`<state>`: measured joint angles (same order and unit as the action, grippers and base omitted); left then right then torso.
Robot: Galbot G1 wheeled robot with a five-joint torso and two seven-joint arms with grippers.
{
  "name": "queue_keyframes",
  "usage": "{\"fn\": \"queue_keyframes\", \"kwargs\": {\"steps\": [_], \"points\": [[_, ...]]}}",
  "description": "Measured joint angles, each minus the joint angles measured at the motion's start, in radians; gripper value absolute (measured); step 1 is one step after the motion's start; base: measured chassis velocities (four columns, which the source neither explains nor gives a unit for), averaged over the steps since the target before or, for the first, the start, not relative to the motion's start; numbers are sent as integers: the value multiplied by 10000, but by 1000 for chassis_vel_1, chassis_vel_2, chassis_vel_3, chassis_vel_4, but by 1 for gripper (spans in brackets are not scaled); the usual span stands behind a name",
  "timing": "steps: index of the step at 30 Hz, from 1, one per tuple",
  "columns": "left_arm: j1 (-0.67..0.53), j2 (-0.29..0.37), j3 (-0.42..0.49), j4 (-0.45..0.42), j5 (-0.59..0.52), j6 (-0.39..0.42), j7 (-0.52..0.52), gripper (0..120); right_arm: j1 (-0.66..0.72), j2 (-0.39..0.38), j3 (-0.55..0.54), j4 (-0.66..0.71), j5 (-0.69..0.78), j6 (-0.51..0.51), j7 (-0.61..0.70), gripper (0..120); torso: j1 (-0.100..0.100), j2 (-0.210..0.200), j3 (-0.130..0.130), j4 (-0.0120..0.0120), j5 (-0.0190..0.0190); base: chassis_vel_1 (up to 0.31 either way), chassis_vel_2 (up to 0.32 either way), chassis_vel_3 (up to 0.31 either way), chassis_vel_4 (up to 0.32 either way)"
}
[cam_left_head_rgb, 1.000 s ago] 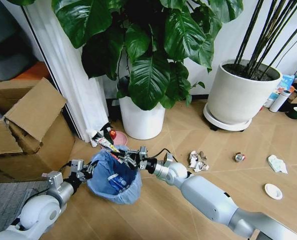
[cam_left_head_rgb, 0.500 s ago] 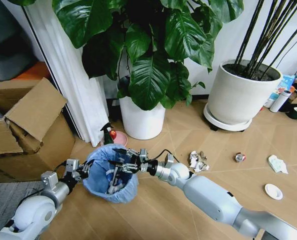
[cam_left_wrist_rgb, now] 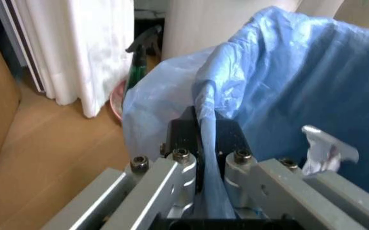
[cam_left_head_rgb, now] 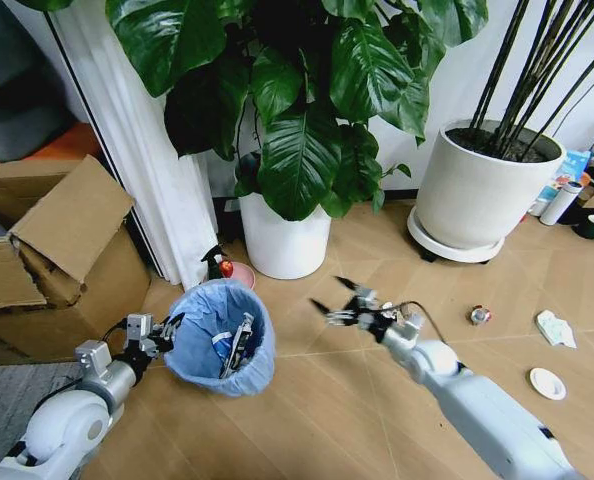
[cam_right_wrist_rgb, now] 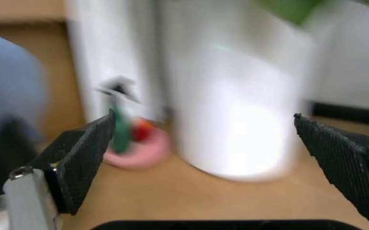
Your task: Pick up the trash bin and place the garbage on the floor into it.
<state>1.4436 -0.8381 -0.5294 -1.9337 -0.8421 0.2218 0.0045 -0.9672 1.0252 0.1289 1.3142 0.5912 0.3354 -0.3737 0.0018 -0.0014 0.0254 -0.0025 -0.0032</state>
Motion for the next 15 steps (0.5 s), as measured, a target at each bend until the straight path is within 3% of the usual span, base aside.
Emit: {"fn": "queue_keyframes", "kwargs": {"steps": [6, 15], "points": [[29, -41, -38, -70, 14, 8, -58, 0, -431, 654, 1196, -985, -711, -628, 1787, 100, 0, 1, 0, 2, 2, 0, 0, 0, 0], [46, -10, -52, -67, 14, 27, -106, 0, -52, 1359, 1361, -2697, -769, -1571, 3201, 100, 0, 0, 0, 2, 0, 0, 0, 0, 0]]}}
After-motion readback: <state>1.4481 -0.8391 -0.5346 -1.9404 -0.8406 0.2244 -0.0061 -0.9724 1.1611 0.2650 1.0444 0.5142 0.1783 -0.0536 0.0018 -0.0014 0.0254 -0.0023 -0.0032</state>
